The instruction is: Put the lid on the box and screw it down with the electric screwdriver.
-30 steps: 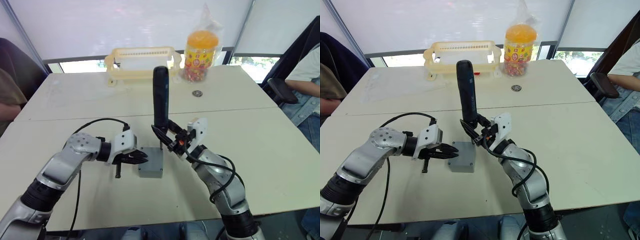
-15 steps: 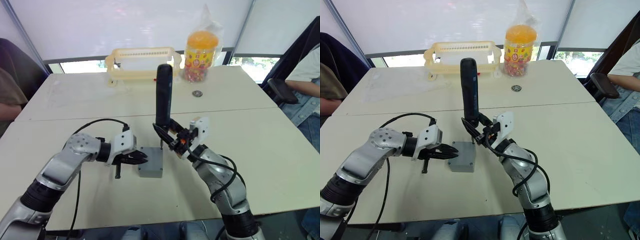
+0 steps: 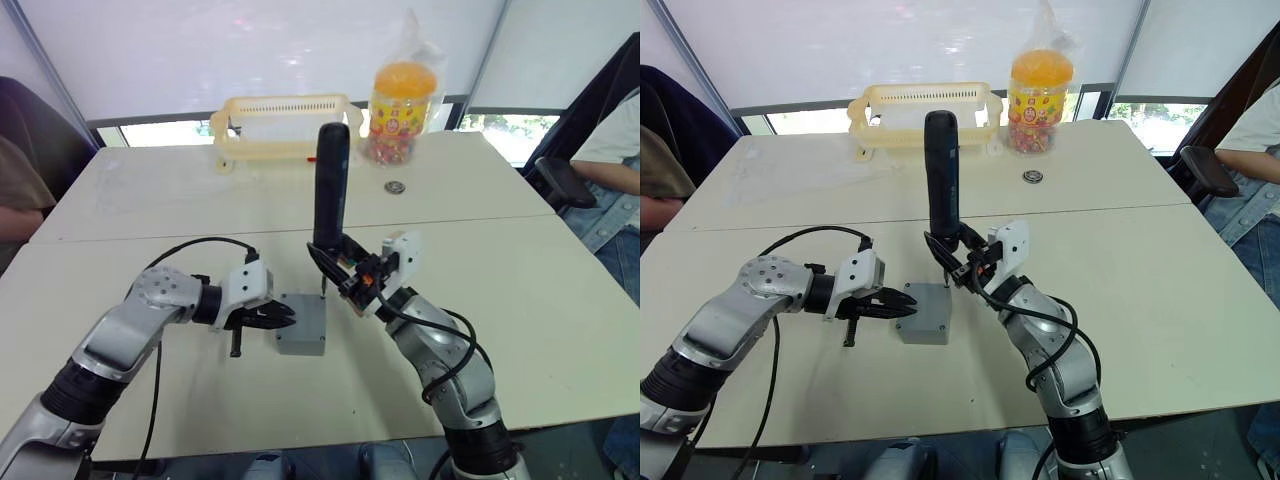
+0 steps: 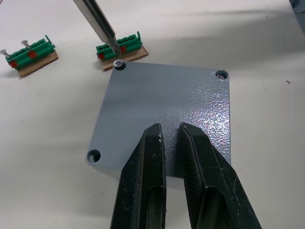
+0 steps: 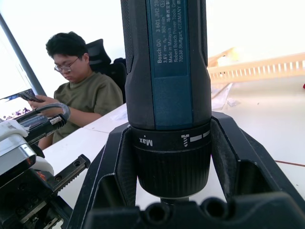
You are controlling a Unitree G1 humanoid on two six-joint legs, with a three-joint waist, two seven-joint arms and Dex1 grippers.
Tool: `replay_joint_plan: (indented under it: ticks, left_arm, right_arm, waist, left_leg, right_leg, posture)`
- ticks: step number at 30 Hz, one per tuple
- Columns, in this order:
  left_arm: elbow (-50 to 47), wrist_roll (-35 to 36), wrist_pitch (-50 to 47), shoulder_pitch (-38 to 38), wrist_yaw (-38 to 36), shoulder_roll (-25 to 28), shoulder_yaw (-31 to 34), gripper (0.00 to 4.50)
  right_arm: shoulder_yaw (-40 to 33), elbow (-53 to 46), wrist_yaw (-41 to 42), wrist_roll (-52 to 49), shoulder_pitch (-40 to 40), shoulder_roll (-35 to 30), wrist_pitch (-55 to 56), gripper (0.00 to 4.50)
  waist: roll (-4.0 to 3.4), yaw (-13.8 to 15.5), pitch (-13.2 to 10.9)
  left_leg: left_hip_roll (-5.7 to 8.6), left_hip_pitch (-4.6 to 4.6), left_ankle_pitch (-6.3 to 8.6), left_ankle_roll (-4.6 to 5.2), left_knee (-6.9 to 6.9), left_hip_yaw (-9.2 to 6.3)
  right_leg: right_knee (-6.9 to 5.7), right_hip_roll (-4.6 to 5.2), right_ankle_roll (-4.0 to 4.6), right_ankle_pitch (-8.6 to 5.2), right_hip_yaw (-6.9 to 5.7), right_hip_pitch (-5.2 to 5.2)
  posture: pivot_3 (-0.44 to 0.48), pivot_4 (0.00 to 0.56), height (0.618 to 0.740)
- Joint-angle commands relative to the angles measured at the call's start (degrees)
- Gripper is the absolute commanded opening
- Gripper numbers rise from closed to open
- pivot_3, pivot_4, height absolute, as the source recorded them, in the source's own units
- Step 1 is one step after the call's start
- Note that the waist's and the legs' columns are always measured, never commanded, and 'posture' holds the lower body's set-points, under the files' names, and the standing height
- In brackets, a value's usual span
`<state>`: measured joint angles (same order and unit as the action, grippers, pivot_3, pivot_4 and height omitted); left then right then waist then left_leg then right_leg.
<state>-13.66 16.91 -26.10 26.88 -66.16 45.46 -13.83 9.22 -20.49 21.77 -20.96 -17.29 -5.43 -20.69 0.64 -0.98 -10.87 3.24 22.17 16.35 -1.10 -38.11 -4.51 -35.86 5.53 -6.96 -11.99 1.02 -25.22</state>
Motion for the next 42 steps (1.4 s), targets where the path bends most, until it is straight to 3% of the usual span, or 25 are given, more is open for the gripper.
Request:
replay_joint_plan:
  ticks: [1,25,33,42]
  left_arm:
    - [0.3,-1.2,-1.3,-1.2,-0.2,0.2,-1.2,0.56]
    - [-0.3,-1.1,-2.4,-1.2,0.1,0.4,-1.1,0.56]
    - [-0.5,-1.6,-1.9,-1.8,-0.2,0.9,-1.3,0.56]
    - [-0.8,-1.8,-2.0,-2.5,-0.1,1.1,-1.3,0.56]
  right_arm:
    - [0.1,-1.8,0.4,-0.2,-1.8,1.2,2.7,1.74]
    - [2.6,3.8,2.3,5.3,-0.1,0.5,9.3,1.74]
    - [3.0,5.3,3.3,7.1,1.2,-0.3,11.6,1.74]
    - [3.8,7.7,3.8,8.0,2.8,0.4,14.0,1.74]
  waist:
    - [0.00,0.0,0.0]
    - [0.00,0.0,0.0]
    - [0.00,0.0,0.0]
    - [0.01,0.0,0.1]
  left_leg:
    - [0.00,0.00,0.00,0.00,0.00,0.00]
    - [0.01,-0.10,0.00,-0.01,0.00,0.00]
    - [-0.02,-0.78,0.02,0.03,0.12,0.00]
    - [-0.02,-0.80,0.02,0.02,0.12,-0.01]
  right_leg:
    - [0.00,0.00,0.00,0.00,0.00,0.00]
    - [-0.03,0.00,0.00,0.00,0.01,0.07]
    - [0.10,-0.02,0.04,-0.06,0.00,0.74]
    - [0.09,-0.02,0.04,-0.06,0.00,0.75]
  posture:
    - [0.000,0.150,0.740]
    - [0.000,0.150,0.740]
    - [0.000,0.150,0.740]
    - [0.000,0.150,0.740]
